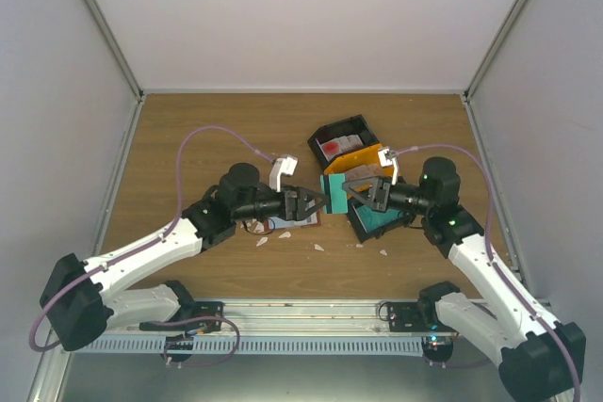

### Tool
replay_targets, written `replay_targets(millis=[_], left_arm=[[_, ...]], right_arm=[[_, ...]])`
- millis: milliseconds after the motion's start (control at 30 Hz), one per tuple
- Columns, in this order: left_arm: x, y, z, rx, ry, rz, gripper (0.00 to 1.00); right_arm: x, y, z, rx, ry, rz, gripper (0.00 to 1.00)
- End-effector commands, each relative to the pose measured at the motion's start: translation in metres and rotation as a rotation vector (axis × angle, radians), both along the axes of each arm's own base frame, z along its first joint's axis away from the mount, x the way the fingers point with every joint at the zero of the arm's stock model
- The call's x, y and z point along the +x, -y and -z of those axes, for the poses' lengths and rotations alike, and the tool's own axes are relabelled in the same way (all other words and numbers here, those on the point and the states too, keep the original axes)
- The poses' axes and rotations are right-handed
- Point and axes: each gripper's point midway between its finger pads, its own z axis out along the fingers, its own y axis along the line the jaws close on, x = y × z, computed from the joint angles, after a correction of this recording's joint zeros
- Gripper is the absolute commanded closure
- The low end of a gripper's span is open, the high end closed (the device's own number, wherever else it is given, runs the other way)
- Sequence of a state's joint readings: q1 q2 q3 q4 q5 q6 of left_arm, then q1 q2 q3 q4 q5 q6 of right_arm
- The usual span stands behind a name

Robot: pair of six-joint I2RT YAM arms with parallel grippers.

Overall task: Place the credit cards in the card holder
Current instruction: Pick up the credit card from the storage box.

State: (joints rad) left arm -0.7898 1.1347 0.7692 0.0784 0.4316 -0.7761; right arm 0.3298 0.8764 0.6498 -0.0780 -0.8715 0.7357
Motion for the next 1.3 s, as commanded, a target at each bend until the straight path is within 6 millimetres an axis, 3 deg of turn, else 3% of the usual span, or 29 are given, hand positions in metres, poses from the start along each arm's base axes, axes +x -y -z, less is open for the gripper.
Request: replay_targets(millis=[0,300,567,667,733,767,833,967,1133,1267], left_arm=[[-0.006,0.000,-0.012,-0.043,0.014,0.037,0.28],[-0.018,0.008,-0.038,-0.137,0.050,0.136,0.55],[-0.019,0.007,-0.045,-0.167,0.058,0.150,0.99],[-0.017,0.004,-0.042,-0.153,0.050,0.136,1.00],[-0.014,0.001,-0.038,-0.133,0.041,0.112,1.00],[-0.012,-0.002,-0.034,-0.115,0.036,0.091,1.00],[-0.003,-0.011,-0.021,-0.064,0.012,0.030,1.00],[0.016,-0.043,0.025,0.083,-0.101,-0.110,1.00],[0.027,-0.079,0.078,0.178,-0.219,-0.201,1.00],[0.033,-0.094,0.102,0.202,-0.256,-0.227,1.00]], right_arm=[[-0.022,-0.012,-0.043,0.150,0.086,-0.134,1.00],[-0.042,-0.016,-0.055,0.206,0.093,-0.244,0.99],[-0.045,-0.017,-0.049,0.205,0.082,-0.263,1.00],[-0.039,-0.017,-0.040,0.184,0.068,-0.236,0.99],[-0.030,-0.016,-0.029,0.146,0.041,-0.189,0.92],[-0.022,-0.015,-0.020,0.114,0.023,-0.147,0.90],[-0.010,-0.011,-0.005,0.052,0.014,-0.078,0.76],[0.008,-0.004,0.028,-0.062,0.000,0.018,0.57],[0.032,0.000,0.078,-0.301,-0.038,0.136,0.52],[0.040,-0.011,0.114,-0.528,-0.035,0.192,0.49]])
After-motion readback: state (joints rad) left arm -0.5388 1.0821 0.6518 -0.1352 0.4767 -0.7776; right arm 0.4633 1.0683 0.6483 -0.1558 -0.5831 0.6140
